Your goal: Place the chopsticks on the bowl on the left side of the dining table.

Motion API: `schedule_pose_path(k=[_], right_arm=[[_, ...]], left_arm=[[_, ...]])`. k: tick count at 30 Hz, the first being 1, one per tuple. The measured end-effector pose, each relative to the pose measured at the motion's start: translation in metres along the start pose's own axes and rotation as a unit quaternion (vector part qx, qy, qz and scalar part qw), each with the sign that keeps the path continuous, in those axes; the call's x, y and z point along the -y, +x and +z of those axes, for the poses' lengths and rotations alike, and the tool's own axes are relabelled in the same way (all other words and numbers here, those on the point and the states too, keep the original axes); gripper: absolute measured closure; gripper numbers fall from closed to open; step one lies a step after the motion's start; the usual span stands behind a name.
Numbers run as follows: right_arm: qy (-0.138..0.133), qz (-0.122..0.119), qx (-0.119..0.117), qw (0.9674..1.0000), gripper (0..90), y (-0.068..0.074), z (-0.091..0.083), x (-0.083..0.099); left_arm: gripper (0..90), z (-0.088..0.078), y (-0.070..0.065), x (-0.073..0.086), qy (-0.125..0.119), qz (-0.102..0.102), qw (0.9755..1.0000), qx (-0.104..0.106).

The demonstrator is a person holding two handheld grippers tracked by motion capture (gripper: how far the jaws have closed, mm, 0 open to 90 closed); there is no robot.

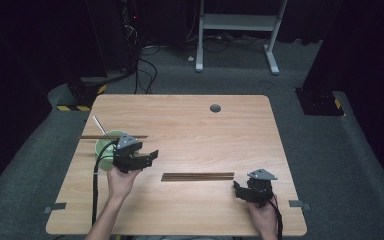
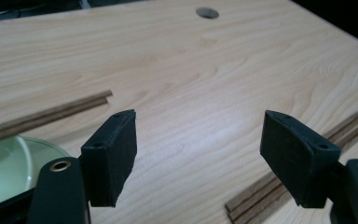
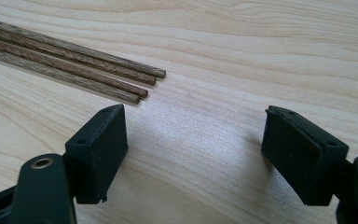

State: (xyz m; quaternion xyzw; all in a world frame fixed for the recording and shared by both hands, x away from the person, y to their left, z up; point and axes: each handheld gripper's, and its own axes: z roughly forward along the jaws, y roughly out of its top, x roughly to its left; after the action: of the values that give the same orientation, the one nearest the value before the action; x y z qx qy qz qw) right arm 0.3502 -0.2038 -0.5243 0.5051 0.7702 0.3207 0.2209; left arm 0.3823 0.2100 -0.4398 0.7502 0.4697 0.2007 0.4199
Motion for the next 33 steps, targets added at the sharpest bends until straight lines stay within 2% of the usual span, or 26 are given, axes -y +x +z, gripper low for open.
schedule_pose_path(k=[3, 12, 19, 22, 25, 29, 33], right_arm=[[-0.001, -0.002, 0.000, 1.0000, 22.1, 0.000, 0.000, 0.000], [0.000, -0.002, 0.000, 1.0000, 22.1, 0.000, 0.000, 0.000], [0.000, -0.002, 0.000, 1.0000, 22.1, 0.000, 0.000, 0.000], [0.000, -0.002, -0.001, 1.0000, 22.1, 0.000, 0.000, 0.000], [0.000, -0.002, 0.000, 1.0000, 22.1, 0.000, 0.000, 0.000], [0.000, -0.002, -0.001, 1.0000, 22.1, 0.000, 0.000, 0.000], [0.000, -0.002, 0.000, 1.0000, 22.1, 0.000, 0.000, 0.000]], left_arm=[[27.5, 0.004, -0.004, 0.006, 0.010, 0.009, 0.9999, -0.004], [29.4, 0.011, -0.007, 0.018, 0.029, 0.013, 0.9995, -0.007], [29.7, 0.016, -0.007, 0.028, 0.030, 0.007, 0.9993, -0.018], [30.2, 0.019, -0.007, 0.034, 0.041, 0.013, 0.9986, -0.032], [30.5, 0.020, -0.005, 0.041, 0.043, 0.002, 0.9986, -0.032], [30.7, 0.022, -0.002, 0.049, 0.052, 0.000, 0.9978, -0.040], [30.7, 0.022, 0.000, 0.052, 0.048, -0.008, 0.9979, -0.042]])
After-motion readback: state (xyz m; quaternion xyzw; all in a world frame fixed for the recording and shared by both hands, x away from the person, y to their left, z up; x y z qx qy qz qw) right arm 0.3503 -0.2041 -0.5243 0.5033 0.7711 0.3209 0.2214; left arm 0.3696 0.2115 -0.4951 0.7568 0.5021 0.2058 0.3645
